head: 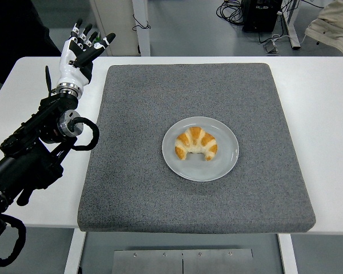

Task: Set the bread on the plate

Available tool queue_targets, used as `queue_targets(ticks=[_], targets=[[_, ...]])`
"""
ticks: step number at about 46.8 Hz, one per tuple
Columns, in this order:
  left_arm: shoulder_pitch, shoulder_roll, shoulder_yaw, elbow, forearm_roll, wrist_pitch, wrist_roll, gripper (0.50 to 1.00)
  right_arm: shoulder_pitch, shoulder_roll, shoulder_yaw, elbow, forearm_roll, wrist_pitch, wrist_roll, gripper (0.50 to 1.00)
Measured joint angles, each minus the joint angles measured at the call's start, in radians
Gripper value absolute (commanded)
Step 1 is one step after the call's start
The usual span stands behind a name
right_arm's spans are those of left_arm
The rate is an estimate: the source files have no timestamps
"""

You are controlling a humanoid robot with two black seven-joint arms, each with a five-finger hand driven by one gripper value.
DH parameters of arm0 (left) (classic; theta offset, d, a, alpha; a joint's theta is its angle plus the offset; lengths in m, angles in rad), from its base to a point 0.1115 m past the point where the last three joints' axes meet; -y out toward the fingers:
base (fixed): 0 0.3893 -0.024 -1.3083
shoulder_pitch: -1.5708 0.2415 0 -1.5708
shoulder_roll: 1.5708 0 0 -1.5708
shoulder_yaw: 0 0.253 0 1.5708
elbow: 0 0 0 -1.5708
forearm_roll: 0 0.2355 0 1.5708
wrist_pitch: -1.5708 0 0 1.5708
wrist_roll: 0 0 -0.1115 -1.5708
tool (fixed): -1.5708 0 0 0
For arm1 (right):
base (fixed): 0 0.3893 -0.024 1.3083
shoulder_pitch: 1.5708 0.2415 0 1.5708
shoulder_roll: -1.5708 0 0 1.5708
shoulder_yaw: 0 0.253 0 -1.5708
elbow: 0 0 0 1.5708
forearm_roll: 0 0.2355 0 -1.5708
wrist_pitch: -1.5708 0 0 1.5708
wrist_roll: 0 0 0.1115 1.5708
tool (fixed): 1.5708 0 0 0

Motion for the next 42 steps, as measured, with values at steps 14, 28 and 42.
queue_targets(ticks=[14,28,42], targets=[[-0.032,-0.006,0.000,0.101,-0.075,-0.041,-0.003,0.966,-0.006,0.000,0.001,-0.004,0.000,0.000,0.000,1.000],[-0.065,-0.046,0.017,0.173,-0.091,-0.087,-0.001,0.966,-0.002,0.000,0.003,0.007,0.000,0.003,0.000,1.000],[-0.075,-0.046,0.016,0.174,-0.091,-0.093,-0.004,0.966,0.008,0.000,0.005,0.006,0.000,0.005,0.000,1.000]])
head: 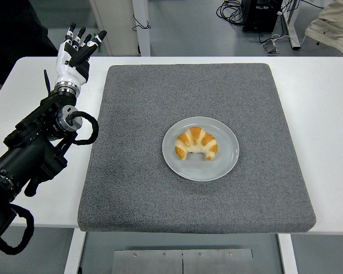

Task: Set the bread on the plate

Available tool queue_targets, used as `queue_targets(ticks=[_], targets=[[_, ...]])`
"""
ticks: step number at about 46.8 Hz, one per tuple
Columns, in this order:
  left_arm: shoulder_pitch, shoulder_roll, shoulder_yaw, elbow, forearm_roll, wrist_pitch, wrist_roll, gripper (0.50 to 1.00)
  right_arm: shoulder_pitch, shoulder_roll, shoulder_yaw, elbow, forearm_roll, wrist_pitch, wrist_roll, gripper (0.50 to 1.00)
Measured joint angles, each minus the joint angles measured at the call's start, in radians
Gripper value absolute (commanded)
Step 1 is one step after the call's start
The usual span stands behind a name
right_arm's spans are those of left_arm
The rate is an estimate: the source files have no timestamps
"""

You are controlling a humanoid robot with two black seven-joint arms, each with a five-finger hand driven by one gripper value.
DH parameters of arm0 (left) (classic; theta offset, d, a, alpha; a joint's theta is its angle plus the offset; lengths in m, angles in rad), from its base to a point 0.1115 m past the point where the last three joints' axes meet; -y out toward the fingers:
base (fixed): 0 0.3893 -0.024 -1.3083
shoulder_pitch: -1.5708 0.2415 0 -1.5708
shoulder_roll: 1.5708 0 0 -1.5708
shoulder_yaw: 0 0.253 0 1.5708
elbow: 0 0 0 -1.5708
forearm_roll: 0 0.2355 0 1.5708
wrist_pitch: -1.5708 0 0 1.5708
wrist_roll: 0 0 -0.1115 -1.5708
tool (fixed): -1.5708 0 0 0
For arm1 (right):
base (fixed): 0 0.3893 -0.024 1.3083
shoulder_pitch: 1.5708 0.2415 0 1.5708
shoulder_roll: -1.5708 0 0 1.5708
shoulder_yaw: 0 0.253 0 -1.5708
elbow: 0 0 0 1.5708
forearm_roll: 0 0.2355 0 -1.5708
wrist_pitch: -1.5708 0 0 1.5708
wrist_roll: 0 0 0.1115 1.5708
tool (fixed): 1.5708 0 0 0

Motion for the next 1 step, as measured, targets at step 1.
queue_targets(ticks=[1], targets=[[0.000,0.000,-0.001,0.000,0.000,-0.003,0.000,0.966,0.000,0.000,-0.001,0.000,0.000,0.000,0.000,1.000]])
